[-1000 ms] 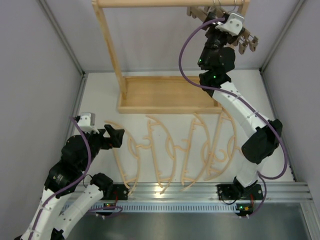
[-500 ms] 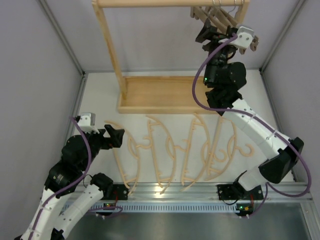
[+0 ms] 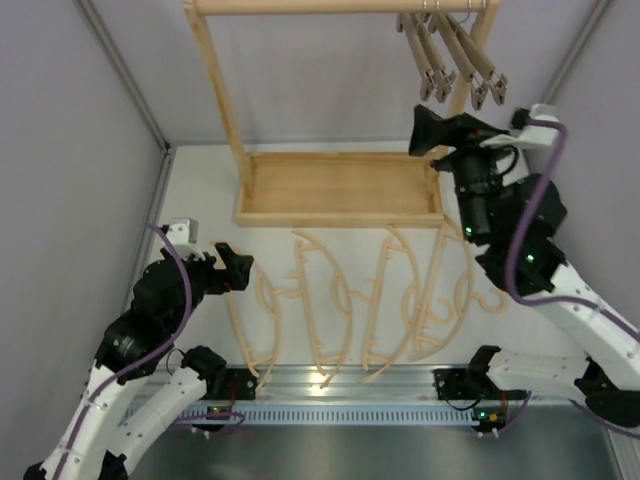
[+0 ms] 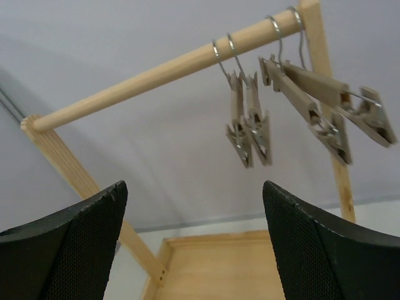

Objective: Organize the hangers

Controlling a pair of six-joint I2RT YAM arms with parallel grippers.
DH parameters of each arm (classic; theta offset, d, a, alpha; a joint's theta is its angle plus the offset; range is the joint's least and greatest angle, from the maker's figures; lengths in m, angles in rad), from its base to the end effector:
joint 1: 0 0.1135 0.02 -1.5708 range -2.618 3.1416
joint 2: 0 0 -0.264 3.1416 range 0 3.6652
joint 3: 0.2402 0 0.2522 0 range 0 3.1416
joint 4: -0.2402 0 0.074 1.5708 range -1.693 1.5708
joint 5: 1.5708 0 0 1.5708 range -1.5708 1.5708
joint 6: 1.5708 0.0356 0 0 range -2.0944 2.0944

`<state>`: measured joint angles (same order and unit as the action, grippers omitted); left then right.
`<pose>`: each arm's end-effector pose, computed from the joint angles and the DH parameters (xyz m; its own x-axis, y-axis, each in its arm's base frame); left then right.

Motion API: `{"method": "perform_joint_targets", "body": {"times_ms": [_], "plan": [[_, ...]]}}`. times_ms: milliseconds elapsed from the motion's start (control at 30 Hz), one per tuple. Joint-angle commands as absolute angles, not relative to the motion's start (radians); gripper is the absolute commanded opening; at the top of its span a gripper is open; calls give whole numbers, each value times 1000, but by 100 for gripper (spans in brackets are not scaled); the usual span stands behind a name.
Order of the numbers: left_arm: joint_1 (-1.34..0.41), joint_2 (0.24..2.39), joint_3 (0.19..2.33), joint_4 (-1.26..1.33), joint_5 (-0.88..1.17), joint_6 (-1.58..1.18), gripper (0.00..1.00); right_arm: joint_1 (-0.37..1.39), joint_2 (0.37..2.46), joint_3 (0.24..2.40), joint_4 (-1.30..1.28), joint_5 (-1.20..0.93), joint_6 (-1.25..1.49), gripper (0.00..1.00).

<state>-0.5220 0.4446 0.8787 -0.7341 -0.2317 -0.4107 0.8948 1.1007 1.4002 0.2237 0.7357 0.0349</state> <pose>0.0756 -0.0340 0.3524 -0.3527 -0.2454 -0.9030 0.1683 0.9326 -0.3192 0.1461 0.1440 0.5286 0.3049 0.4215 -0.8540 -0.2254 0.9032 0.3653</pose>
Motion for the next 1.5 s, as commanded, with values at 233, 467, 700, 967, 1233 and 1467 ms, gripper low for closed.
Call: {"method": "perform_joint_targets", "body": {"times_ms": [233,467,700,967,1233,1467], "plan": [[-528,730,924,-675,-186,-581,95,904,596,1044,-515,715,661,81],[-667,825,859,-609,-225,-644,94,904,499,755,-635,683,892,80],[-1128,1090,896,-595,-584,-802,95,904,517,654,-635,650,979,80],[-1419,1471,1047,-575,-722,-905,94,904,451,748,-715,713,962,79],[-1566,1764,1270,-500,-694,-735,89,904,431,859,-761,739,940,79],[-1569,1813,1256,-397,-523,-620,81,904,419,874,-761,735,936,78]]}}
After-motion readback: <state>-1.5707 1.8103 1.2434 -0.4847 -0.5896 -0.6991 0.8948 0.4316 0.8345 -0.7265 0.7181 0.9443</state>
